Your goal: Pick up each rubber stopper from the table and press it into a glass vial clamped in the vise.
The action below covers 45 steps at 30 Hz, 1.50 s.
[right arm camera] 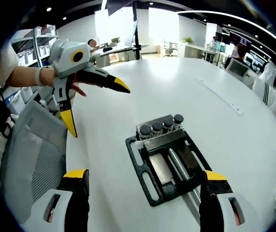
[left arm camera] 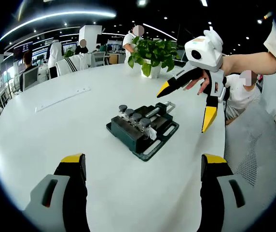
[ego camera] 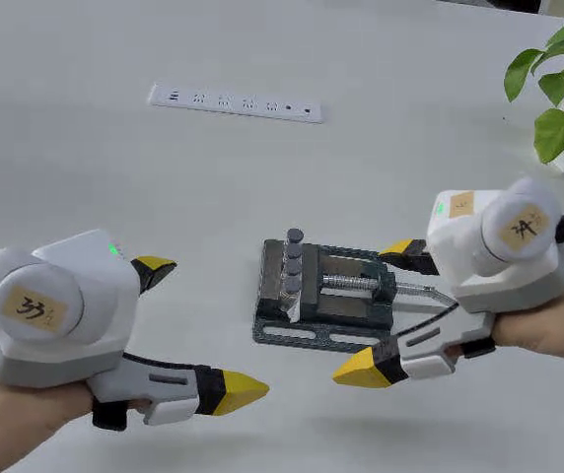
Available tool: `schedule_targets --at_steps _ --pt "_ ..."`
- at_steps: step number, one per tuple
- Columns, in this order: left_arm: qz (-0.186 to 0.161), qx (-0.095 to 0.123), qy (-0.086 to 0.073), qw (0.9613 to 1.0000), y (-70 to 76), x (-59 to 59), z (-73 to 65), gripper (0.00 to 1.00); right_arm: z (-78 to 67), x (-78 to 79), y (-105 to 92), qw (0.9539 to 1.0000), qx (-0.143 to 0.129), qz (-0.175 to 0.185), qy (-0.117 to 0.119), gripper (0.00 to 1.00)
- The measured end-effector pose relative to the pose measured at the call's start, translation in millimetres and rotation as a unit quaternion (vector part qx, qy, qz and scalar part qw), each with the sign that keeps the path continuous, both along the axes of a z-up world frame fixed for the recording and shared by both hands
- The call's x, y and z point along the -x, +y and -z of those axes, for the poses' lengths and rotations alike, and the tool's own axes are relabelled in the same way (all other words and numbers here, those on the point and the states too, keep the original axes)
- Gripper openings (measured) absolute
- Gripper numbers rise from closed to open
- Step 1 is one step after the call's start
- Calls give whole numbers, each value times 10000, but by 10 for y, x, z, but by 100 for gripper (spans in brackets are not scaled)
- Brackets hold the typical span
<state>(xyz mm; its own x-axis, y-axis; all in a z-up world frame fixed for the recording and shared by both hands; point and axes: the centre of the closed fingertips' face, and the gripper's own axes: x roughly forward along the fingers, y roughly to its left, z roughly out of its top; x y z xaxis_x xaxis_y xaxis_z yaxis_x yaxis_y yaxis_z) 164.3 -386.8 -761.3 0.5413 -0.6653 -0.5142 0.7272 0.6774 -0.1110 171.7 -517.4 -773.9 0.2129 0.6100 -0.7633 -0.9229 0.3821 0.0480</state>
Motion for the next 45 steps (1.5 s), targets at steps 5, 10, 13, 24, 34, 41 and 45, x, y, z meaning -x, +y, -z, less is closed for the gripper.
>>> schedule_targets --at_steps 5,10,13,24,34,41,45 --pt "39 -9 -4 10000 -24 24 -10 99 43 45 -196 9991 -113 410 26 99" --pt "47 -3 -37 10000 -24 36 -25 99 -20 97 -343 9958 -476 778 -121 99" --pt "17 23 -44 10000 -18 40 -27 99 3 170 -428 9939 -611 912 -131 99" --pt "-2 11 13 10000 22 106 36 99 89 453 -666 9853 -814 1491 -182 99" --pt "-63 13 93 9999 82 137 21 99 -33 410 -632 9790 -1130 1674 -291 99" --pt "-66 -16 -3 10000 67 93 -22 99 -73 424 -594 9755 -1305 1747 -280 99" --pt "-97 24 -6 9999 65 95 -30 99 -92 465 -598 9752 -1277 1783 -301 99"
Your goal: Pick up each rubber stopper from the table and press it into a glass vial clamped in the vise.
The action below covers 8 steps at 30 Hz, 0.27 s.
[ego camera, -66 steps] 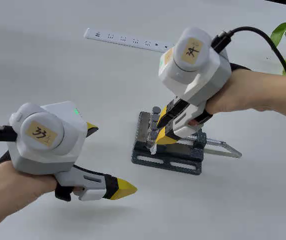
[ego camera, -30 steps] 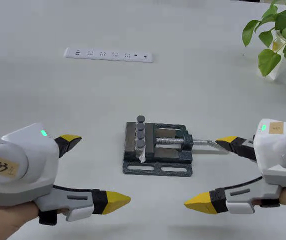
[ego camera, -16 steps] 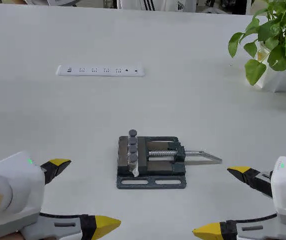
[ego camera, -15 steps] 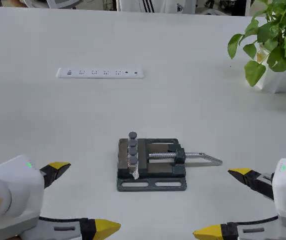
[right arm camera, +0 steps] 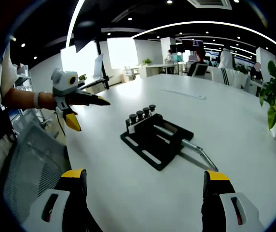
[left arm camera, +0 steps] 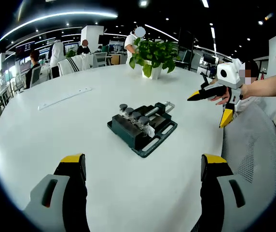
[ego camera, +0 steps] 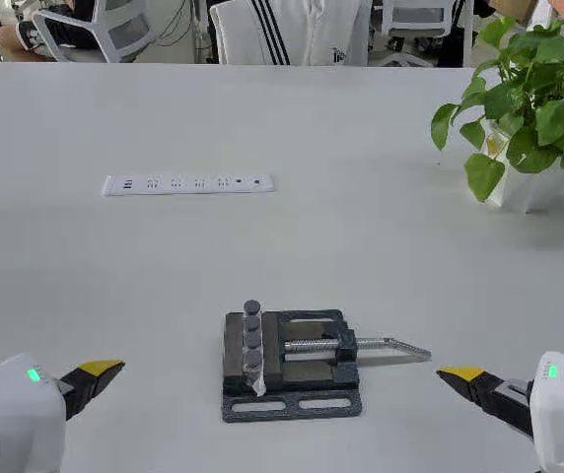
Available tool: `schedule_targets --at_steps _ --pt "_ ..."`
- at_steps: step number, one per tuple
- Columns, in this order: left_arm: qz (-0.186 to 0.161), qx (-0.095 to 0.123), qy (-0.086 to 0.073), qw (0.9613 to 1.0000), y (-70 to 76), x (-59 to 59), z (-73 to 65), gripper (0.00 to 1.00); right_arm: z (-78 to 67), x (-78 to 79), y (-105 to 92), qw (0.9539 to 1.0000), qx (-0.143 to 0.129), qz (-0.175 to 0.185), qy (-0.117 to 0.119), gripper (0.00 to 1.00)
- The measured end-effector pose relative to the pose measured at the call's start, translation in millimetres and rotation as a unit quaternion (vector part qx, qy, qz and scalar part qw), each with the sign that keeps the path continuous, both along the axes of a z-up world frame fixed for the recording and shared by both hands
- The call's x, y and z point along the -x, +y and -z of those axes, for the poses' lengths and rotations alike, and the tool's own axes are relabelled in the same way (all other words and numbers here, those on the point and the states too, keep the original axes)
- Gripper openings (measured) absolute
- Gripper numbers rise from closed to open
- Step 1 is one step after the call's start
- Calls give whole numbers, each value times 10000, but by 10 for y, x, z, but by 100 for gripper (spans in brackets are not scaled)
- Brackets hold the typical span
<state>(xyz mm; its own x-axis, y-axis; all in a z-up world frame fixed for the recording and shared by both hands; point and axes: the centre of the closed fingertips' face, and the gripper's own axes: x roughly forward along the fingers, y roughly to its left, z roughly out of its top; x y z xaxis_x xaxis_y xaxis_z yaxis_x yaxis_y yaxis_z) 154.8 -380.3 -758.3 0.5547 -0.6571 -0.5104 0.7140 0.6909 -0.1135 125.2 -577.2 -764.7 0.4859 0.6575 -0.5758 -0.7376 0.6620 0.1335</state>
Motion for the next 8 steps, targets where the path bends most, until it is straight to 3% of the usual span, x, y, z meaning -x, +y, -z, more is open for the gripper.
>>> schedule_targets --at_steps 8 --pt "-11 11 40 10000 -4 64 21 99 -18 98 0 9999 -51 120 7 99"
